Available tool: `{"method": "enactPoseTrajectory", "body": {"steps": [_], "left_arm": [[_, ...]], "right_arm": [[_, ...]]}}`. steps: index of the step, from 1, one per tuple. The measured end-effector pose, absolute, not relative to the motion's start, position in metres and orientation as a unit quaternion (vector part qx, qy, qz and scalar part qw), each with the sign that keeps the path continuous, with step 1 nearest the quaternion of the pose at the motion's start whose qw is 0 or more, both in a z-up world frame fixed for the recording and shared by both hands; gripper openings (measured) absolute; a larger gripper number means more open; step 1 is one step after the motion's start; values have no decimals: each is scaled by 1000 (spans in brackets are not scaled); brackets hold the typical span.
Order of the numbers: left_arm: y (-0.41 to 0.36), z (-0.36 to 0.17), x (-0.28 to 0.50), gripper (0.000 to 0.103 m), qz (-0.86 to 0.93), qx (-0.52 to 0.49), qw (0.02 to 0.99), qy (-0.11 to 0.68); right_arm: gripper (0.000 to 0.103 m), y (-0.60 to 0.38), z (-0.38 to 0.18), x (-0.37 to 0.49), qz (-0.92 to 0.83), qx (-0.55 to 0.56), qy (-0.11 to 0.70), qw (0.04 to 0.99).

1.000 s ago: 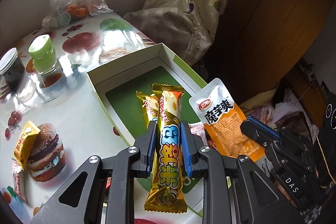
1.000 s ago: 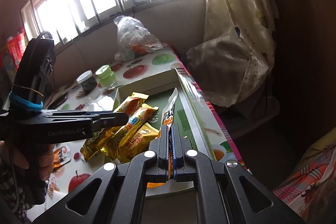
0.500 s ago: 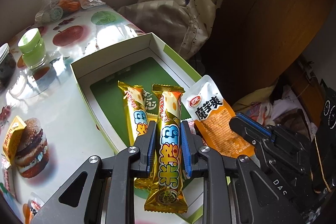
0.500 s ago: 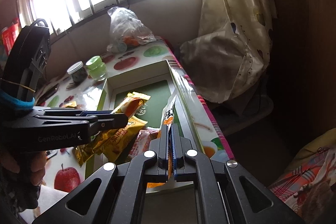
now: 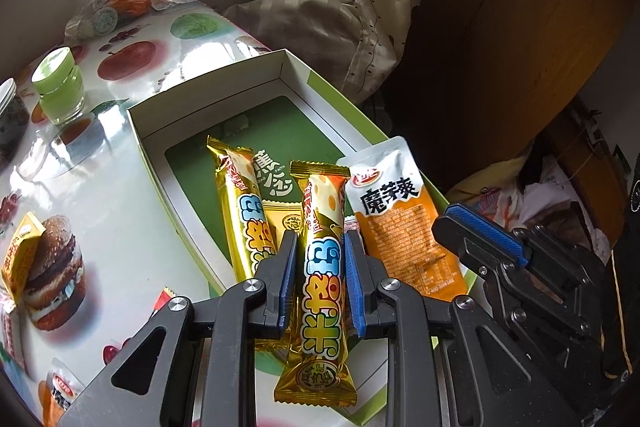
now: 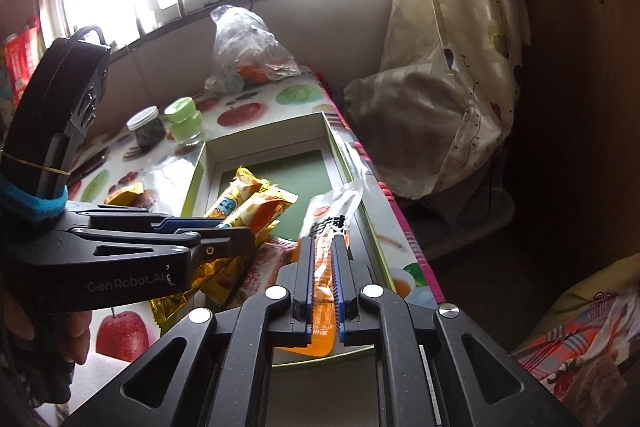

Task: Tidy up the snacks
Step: 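Lower both grippers into the box to release the wafer bar and orange packet, then move both grippers back to the table and grasp a red-black candy with the right gripper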

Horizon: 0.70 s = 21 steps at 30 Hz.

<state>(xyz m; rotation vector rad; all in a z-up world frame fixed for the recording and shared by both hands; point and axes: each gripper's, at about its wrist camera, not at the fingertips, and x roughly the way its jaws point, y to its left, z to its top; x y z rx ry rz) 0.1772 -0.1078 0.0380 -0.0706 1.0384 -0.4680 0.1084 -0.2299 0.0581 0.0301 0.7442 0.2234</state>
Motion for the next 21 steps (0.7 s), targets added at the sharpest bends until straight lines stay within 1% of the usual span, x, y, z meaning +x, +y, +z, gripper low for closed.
{"method": "enactPoseTrajectory", "body": {"steps": [1,3,7,17,21], "left_arm": [[-108,38,177,29,-222,-32,842,490],[-107,40,176,34,-225,-35,842,488],[-106,46,171,39,-225,-27,848,479],[-92,58,155,39,-211,-29,861,462],[-83,64,142,39,-194,-18,871,450]], "right_arm": [[11,-230,58,108,108,15,363,926],[12,-229,60,108,106,15,362,926],[14,-228,61,107,106,14,363,926],[19,-221,69,97,106,15,357,928],[23,-215,72,92,108,16,354,929]]}}
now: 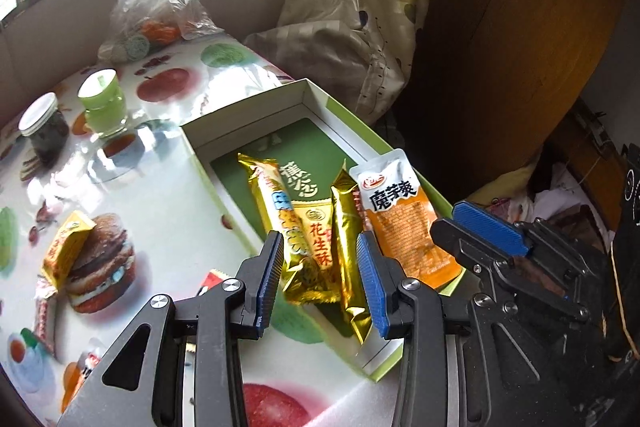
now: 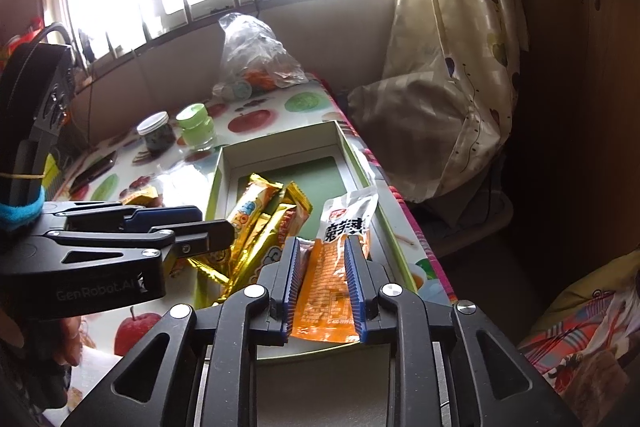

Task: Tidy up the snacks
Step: 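Move both grippers back to the table and grasp a red-black candy with the right gripper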

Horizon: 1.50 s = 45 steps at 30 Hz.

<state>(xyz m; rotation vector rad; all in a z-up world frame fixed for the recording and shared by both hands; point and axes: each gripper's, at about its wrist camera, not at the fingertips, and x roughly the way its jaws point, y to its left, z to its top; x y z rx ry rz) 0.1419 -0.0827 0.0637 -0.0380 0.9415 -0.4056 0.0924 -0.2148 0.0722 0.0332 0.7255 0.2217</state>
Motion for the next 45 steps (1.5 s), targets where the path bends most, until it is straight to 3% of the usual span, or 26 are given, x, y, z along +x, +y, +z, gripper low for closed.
{"method": "enactPoseTrajectory", "body": {"steps": [13,29,45], "left_arm": [[-35,74,107,39,-119,-9,900,420],[16,66,81,40,-75,-38,902,424],[107,36,54,40,8,-94,892,443]], "right_arm": [[36,-179,75,79,141,3,353,925],[43,-130,70,74,185,-31,359,914],[51,-62,44,94,250,-147,396,871]]}}
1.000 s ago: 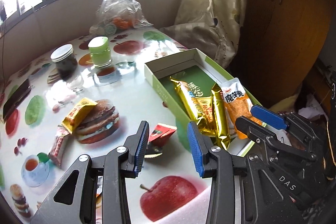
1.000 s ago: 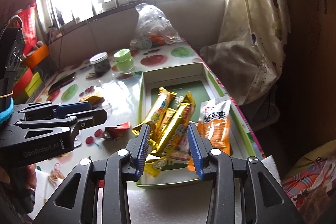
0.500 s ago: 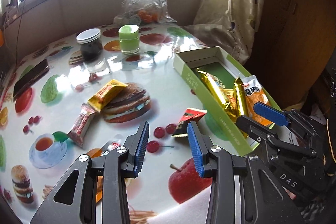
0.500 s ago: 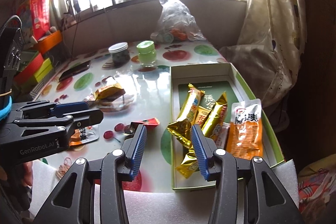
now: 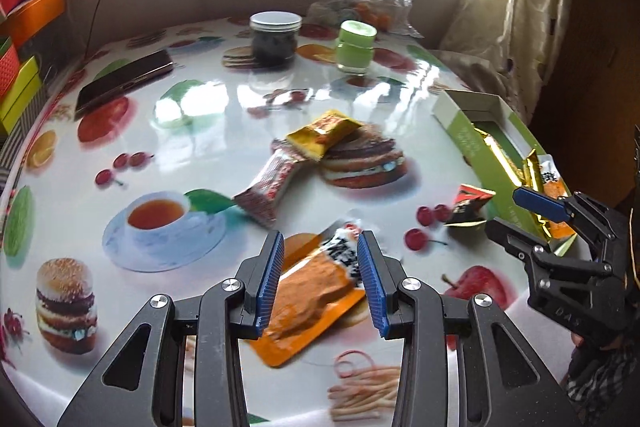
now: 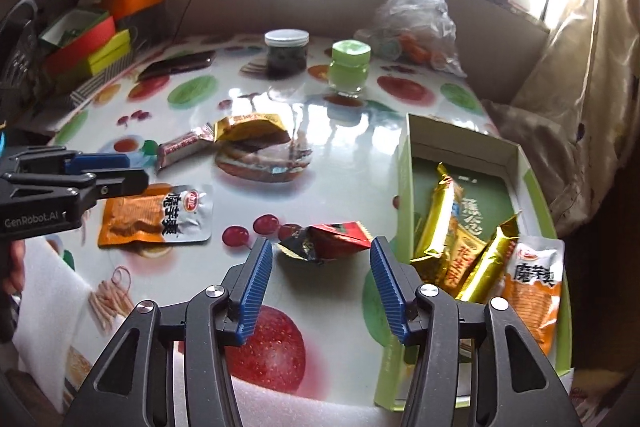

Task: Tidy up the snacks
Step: 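Move both grippers back to the table and grasp a red-black candy with the right gripper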

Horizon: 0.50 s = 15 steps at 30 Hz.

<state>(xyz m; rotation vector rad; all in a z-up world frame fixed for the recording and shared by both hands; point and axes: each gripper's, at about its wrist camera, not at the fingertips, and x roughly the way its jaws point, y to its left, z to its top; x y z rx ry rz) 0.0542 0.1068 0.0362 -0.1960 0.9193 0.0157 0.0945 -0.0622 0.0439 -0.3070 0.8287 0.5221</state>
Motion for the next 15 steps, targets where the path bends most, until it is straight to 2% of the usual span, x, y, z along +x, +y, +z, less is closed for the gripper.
{"method": "enactPoseTrajectory", "body": {"steps": [2,9,11,15], "left_arm": [[114,32,52,40,11,-100,889,447],[128,20,49,41,15,-111,882,457],[131,18,49,52,16,-114,881,458],[134,18,49,53,7,-119,882,456]], "right_arm": [[53,-59,41,100,252,-137,408,867],[55,-40,23,111,247,-203,424,847],[56,-39,19,115,248,-209,428,844],[56,-35,12,119,243,-210,438,840]]}}
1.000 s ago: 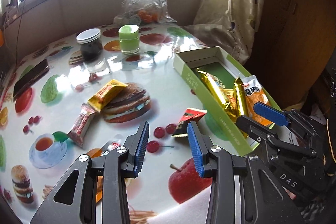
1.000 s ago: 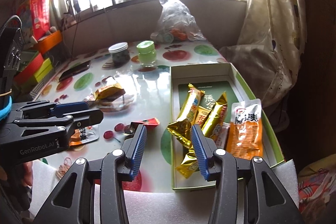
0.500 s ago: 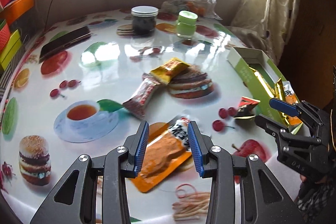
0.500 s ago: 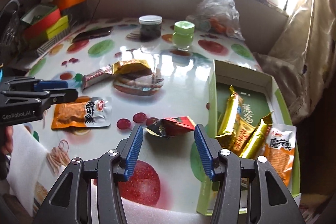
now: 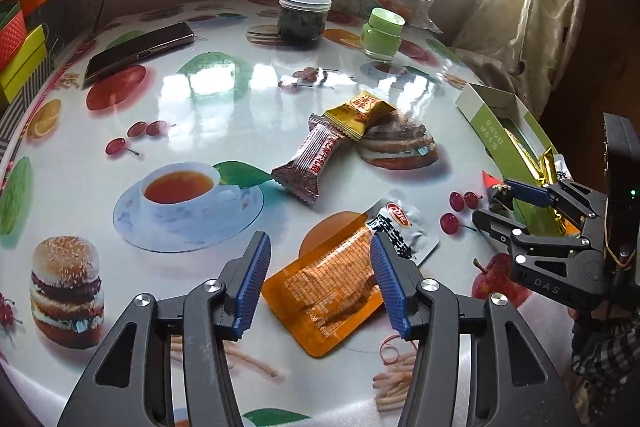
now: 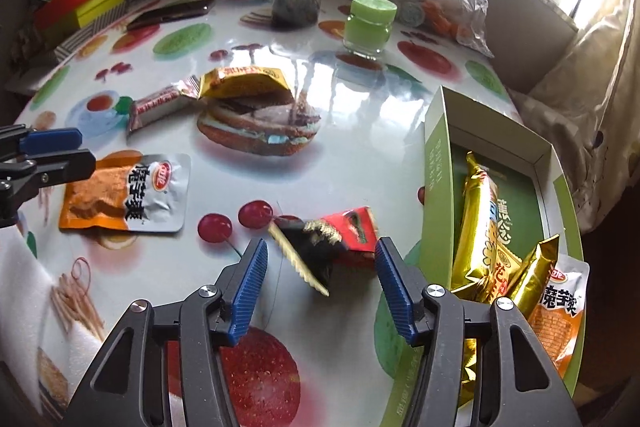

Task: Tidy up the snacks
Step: 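Move both grippers back to the table and grasp a red-black candy with the right gripper, then grasp an orange konjac packet with the left gripper while the right holds the candy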

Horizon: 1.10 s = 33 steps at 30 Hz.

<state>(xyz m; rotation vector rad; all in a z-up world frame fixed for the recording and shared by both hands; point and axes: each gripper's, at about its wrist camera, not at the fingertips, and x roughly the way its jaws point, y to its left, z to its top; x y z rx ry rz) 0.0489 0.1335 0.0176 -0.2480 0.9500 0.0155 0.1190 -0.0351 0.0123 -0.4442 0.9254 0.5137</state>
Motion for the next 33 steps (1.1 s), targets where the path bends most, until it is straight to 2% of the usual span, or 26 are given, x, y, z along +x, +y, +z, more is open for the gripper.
{"method": "enactPoseTrajectory", "body": {"steps": [3,7,16,22,33], "left_arm": [[133,16,51,53,3,-119,881,458],[130,14,53,53,-19,-115,878,463],[126,8,53,59,-40,-101,874,473],[116,7,55,63,-72,-74,872,479],[91,2,59,65,-60,24,867,494]], "right_arm": [[56,-34,12,121,248,-199,442,839],[44,-33,12,122,256,-179,447,838],[26,-29,13,118,264,-162,444,841],[25,-29,12,114,266,-154,442,843],[25,-29,11,109,270,-147,441,843]]}}
